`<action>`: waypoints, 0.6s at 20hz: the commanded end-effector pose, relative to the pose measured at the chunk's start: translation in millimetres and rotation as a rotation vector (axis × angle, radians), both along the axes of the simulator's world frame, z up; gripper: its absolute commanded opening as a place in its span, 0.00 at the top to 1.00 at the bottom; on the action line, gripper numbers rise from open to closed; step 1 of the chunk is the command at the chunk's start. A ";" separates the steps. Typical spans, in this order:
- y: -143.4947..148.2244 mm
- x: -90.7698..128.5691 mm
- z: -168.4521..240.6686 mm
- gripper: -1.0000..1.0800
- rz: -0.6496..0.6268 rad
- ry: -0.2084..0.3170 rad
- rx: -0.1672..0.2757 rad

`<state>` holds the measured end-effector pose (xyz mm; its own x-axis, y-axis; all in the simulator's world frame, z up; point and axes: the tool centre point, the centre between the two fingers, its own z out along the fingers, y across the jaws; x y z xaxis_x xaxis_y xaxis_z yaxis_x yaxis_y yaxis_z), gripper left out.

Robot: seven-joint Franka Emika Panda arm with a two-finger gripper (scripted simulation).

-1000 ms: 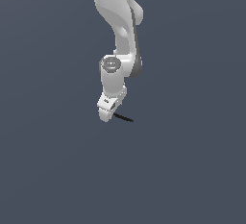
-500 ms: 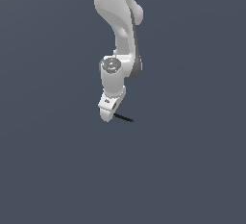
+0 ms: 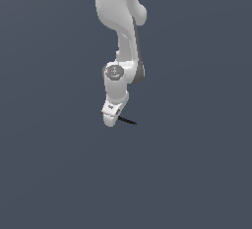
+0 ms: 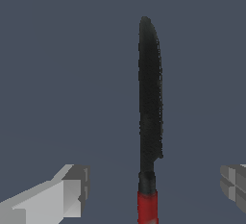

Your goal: Pick up the object and move it to a goal position.

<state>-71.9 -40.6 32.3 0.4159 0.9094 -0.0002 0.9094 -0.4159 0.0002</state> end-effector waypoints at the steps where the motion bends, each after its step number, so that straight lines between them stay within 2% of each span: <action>1: 0.1 -0.5 -11.5 0.04 0.001 0.000 0.000; 8: -0.1 0.0 -24.5 0.04 0.002 0.000 0.000; 9: -0.1 0.0 -24.5 1.00 0.002 0.000 0.000; 12: -0.1 0.0 -24.5 1.00 0.002 0.000 0.000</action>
<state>-72.3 -40.0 9.5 0.4134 0.9106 -0.0004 0.9106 -0.4134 0.0001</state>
